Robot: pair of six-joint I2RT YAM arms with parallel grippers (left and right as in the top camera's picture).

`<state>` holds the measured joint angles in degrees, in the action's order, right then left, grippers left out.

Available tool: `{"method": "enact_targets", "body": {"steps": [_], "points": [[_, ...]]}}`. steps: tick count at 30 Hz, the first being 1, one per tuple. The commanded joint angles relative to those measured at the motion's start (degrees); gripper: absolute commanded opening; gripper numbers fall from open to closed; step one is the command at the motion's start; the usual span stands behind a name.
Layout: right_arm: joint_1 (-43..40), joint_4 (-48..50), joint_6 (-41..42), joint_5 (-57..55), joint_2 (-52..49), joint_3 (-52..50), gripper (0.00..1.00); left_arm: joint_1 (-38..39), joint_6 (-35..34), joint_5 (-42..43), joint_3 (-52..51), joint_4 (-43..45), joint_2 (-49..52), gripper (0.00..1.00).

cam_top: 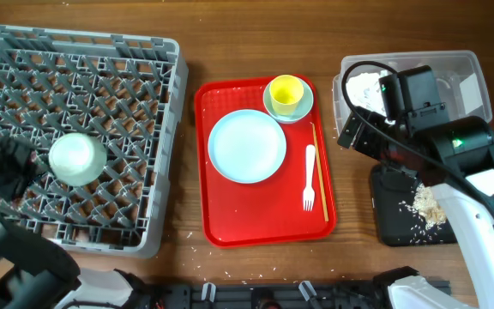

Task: Sort waste into correct bins and load items into the dishwasher rack
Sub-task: 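Release the bowl and lift the left gripper out of the rack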

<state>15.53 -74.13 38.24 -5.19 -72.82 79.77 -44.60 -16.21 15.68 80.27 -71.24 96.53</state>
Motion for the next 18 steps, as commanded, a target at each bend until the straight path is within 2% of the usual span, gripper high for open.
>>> {"method": "enact_targets", "body": {"steps": [1,3,7,8,9,10,12,15,16,17,18], "points": [[-0.09,0.15,-0.66,-0.57,-0.15,0.79,1.0,-4.9,-2.67,2.14,0.26,-5.07,-1.79,0.04],[-0.09,0.13,-0.66,-0.57,-0.15,0.79,1.0,-6.56,0.0,6.93,0.26,-6.64,-4.2,0.04],[-0.07,0.15,-0.68,-0.57,-0.15,0.79,1.0,-4.61,8.63,23.54,0.26,-9.29,-15.13,0.04],[-0.07,0.15,-0.66,-0.57,-0.15,0.79,1.0,-2.1,10.43,24.13,0.26,-9.4,-17.86,0.26],[-0.09,0.15,-0.66,-0.57,-0.15,0.79,1.0,2.34,11.52,21.92,0.26,-9.4,-20.44,0.57],[-0.09,0.13,-0.68,-0.57,-0.15,0.79,1.0,7.21,11.52,19.5,0.26,-9.62,-21.66,0.66],[-0.09,0.15,-0.68,-0.57,-0.15,0.79,1.0,17.38,11.5,14.73,0.24,-9.18,-21.59,0.68],[-0.07,0.15,-0.66,-0.57,-0.15,0.79,1.0,33.57,10.19,3.19,-2.05,-4.28,-18.6,0.68],[-0.07,0.15,-0.66,-0.57,-0.15,0.79,1.0,36.33,9.38,2.1,-2.69,-3.41,-17.44,0.67],[-0.07,0.15,-0.66,-0.57,-0.15,0.79,1.0,38.75,9.35,0.87,-3.06,-2.62,-16.02,0.63],[-0.07,0.13,-0.66,-0.57,-0.15,0.79,1.0,41.64,9.33,-1.62,-3.17,-1.73,-13.7,0.46]]}}
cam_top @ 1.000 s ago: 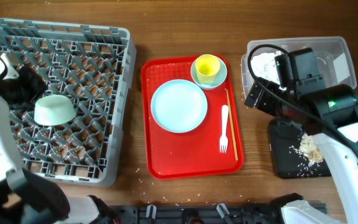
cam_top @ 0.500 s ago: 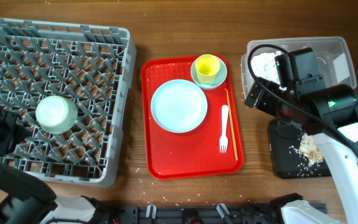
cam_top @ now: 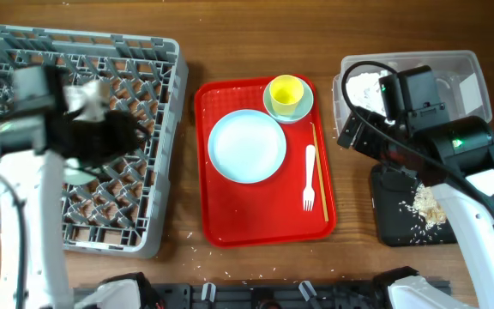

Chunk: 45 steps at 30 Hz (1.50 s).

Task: Sort waste into correct bins and load items into the dishwasher rack
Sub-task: 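Release the bowl and lift the left gripper out of the rack, then reach the left gripper to the red tray and grasp the yellow cup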

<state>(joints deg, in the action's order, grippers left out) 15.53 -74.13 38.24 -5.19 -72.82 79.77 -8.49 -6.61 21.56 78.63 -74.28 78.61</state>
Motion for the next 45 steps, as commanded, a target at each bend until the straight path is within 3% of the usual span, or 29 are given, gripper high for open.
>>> {"method": "enact_targets", "body": {"steps": [1,3,4,10,18,21,24,33,38,45], "points": [[-0.07,0.13,-0.66,-0.57,-0.15,0.79,1.0,7.3,-0.26,-10.32,-1.53,2.82,6.49,0.34],[-0.09,0.13,-0.66,-0.57,-0.15,0.79,1.0,8.24,-4.52,-19.12,-1.53,6.43,10.43,0.1],[-0.09,0.15,-0.66,-0.57,-0.15,0.79,1.0,8.22,-7.39,-21.62,-1.53,7.17,13.07,0.04],[-0.09,0.13,-0.66,-0.57,-0.15,0.79,1.0,8.39,-7.34,-17.97,-1.55,7.39,21.84,0.04],[-0.09,0.15,-0.68,-0.57,-0.15,0.79,1.0,8.35,-7.63,-13.25,-1.55,14.97,27.78,0.04],[-0.07,0.15,-0.63,-0.57,-0.15,0.79,1.0,8.35,-10.8,-11.93,-1.55,19.34,28.13,0.04],[-0.07,0.15,-0.66,-0.57,-0.15,0.79,1.0,8.35,-12.07,-5.25,-1.55,24.33,28.7,0.04],[-0.07,0.15,-0.66,-0.57,-0.15,0.79,1.0,8.35,-21.51,-5.22,-1.55,31.78,35.8,0.04],[-0.09,0.15,-0.66,-0.57,-0.15,0.79,1.0,8.33,-28.83,-5.33,-1.55,42.05,35.82,0.04],[-0.07,0.15,-0.66,-0.57,-0.15,0.79,1.0,8.28,-27.87,-4.2,-1.55,38.45,35.78,0.04]]}}
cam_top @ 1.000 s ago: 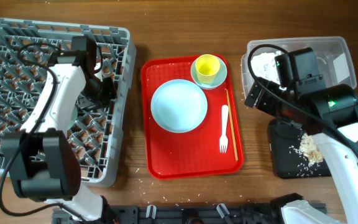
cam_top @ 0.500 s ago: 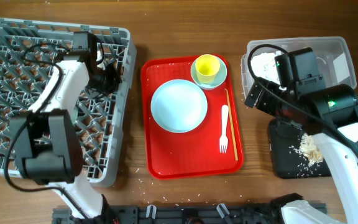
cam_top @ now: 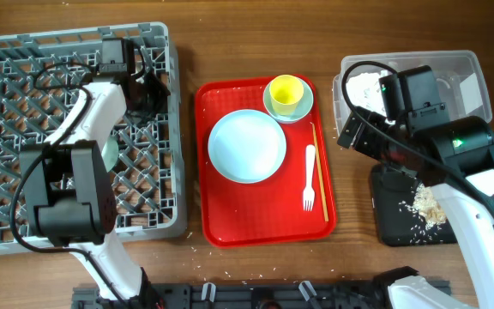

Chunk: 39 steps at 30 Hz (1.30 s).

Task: Sort waste into correct bins and load items into the dishwasher rack
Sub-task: 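Reach the left gripper to the red tray and grasp the yellow cup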

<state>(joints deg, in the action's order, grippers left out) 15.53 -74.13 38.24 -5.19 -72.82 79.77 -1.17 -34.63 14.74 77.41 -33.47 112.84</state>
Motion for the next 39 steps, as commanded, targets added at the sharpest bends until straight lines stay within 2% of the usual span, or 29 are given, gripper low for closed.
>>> {"method": "enact_targets", "body": {"steps": [1,3,9,11,12,13,14,16,19,20,21,22,23,25,28,30,31,33,36,39], "points": [[-0.07,0.15,-0.66,-0.57,-0.15,0.79,1.0,0.96,1.97,4.52,-0.31,-2.75,1.49,0.04],[-0.07,0.15,-0.66,-0.57,-0.15,0.79,1.0,0.96,4.61,7.34,-0.31,-3.21,0.9,0.04],[-0.07,0.15,-0.66,-0.57,-0.15,0.79,1.0,0.94,4.63,7.19,-0.31,-8.81,-6.73,0.04],[-0.07,0.15,-0.68,-0.57,-0.15,0.79,1.0,0.94,4.63,4.81,-0.31,-9.94,-9.44,0.04],[-0.07,0.13,-0.68,-0.57,-0.15,0.79,1.0,0.94,4.63,3.82,-0.31,-10.12,-10.36,0.09],[-0.09,0.15,-0.63,-0.57,-0.15,0.79,1.0,0.96,4.59,3.89,-0.31,-10.12,-11.28,0.19],[-0.09,0.13,-0.68,-0.57,-0.15,0.79,1.0,0.96,4.59,4.13,-0.28,-10.51,-12.04,0.2],[-0.09,0.15,-0.66,-0.57,-0.15,0.79,1.0,0.96,4.59,7.1,-0.26,-11.8,-13.73,0.2],[-0.07,0.15,-0.66,-0.57,-0.15,0.79,1.0,0.96,4.61,17.51,-0.26,-13.35,-17.14,0.3],[-0.07,0.15,-0.66,-0.57,-0.15,0.79,1.0,0.96,5.64,23.85,-0.26,-13.29,-18.29,0.31],[-0.09,0.15,-0.68,-0.57,-0.15,0.79,1.0,1.09,10.16,33.4,-0.26,-12.48,-19.37,0.32],[-0.09,0.15,-0.68,-0.57,-0.15,0.79,1.0,1.38,12.92,38.12,-0.26,-12.31,-19.76,0.43],[-0.07,0.15,-0.63,-0.57,-0.15,0.79,1.0,2.86,17.07,44.0,-0.26,-13.07,-20.06,0.83],[-0.07,0.15,-0.66,-0.57,-0.15,0.79,1.0,8.79,20.11,38.27,-0.28,-16.74,-20.04,0.8],[-0.07,0.15,-0.68,-0.57,-0.15,0.79,1.0,20.63,18.91,14.32,-0.37,-17.81,-19.32,0.77],[-0.07,0.15,-0.66,-0.57,-0.15,0.79,1.0,28.92,18.78,2.32,-0.37,-17.29,-17.18,0.76],[-0.09,0.15,-0.66,-0.57,-0.15,0.79,1.0,32.2,18.75,-2.16,-0.37,-16.96,-15.61,0.72],[-0.07,0.15,-0.68,-0.57,-0.15,0.79,1.0,37.29,15.91,-7.02,-0.37,-16.24,-11.15,0.66],[-0.07,0.15,-0.66,-0.57,-0.15,0.79,1.0,41.55,16.44,-7.1,-0.37,-12.22,-3.43,0.63],[-0.09,0.15,-0.66,-0.57,-0.15,0.79,1.0,44.24,16.44,-7.17,-0.37,-9.55,-0.28,0.59]]}}
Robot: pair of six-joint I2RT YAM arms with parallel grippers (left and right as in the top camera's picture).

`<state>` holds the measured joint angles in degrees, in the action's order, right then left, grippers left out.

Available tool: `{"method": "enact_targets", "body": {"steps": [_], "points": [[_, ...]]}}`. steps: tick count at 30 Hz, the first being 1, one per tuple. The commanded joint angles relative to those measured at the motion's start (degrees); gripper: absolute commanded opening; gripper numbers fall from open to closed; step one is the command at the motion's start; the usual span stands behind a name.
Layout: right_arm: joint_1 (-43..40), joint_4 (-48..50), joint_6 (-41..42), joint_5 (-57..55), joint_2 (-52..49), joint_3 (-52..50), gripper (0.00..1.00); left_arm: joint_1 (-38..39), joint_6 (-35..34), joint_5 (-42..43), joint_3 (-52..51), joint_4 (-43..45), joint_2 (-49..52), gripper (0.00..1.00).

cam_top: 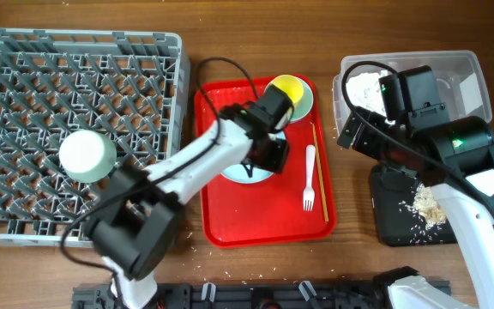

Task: Sort waste into correct bins and load items into the dishwasher rack
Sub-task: 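Reach the left gripper to the red tray and grasp the yellow cup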

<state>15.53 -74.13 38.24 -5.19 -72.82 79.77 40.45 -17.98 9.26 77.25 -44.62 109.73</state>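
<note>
My left gripper [262,153] hangs low over the pale blue plate [249,178] on the red tray [260,219] and hides most of the plate; its jaws cannot be made out. A yellow cup [286,87] stands on a green saucer at the tray's far right corner. A white fork [309,177] and a thin chopstick [319,172] lie along the tray's right side. The grey dishwasher rack [75,86] on the left holds a pale bowl [87,156]. My right gripper [356,130] hovers between the two bins, its fingers hidden.
A clear bin [470,69] at the far right holds white paper. A black bin [401,227] in front of it holds spilled rice. Rice grains are scattered on the wooden table near the tray's front edge.
My left arm was at the rack's far right corner; it now reaches over the tray above the blue plate. The rack sat skewed and now sits square, bowl showing its round face. The right arm is unmoved.
The bowl lay in the rack with my left arm at the table's left edge. Then that arm was over the rack, then at the rack's far right corner with the rack skewed. Now it is over the plate on the tray. The right arm stayed put.
</note>
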Motion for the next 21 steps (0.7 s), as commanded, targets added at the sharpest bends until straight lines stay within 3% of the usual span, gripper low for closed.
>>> {"method": "enact_targets", "body": {"steps": [1,5,9,12,18,21], "points": [[-0.07,0.15,-0.66,-0.57,-0.15,0.79,1.0,3.58,-0.17,-1.95,-0.22,2.34,3.65,0.59],[-0.07,0.15,-0.66,-0.57,-0.15,0.79,1.0,6.23,-0.07,-8.35,-0.22,3.32,7.3,0.49],[-0.07,0.15,-0.68,-0.57,-0.15,0.79,1.0,5.25,-0.52,-9.16,-0.22,3.26,7.65,0.04],[-0.07,0.17,-0.68,-0.57,-0.15,0.79,1.0,2.89,-6.51,-6.54,1.64,0.13,5.33,0.04],[-0.07,0.17,-0.66,-0.57,-0.15,0.79,1.0,-6.78,-6.49,12.24,8.11,-3.89,-10.82,0.04],[-0.07,0.17,-0.66,-0.57,-0.15,0.79,1.0,-12.79,-6.47,13.46,8.22,-3.89,-20.46,0.04]]}}
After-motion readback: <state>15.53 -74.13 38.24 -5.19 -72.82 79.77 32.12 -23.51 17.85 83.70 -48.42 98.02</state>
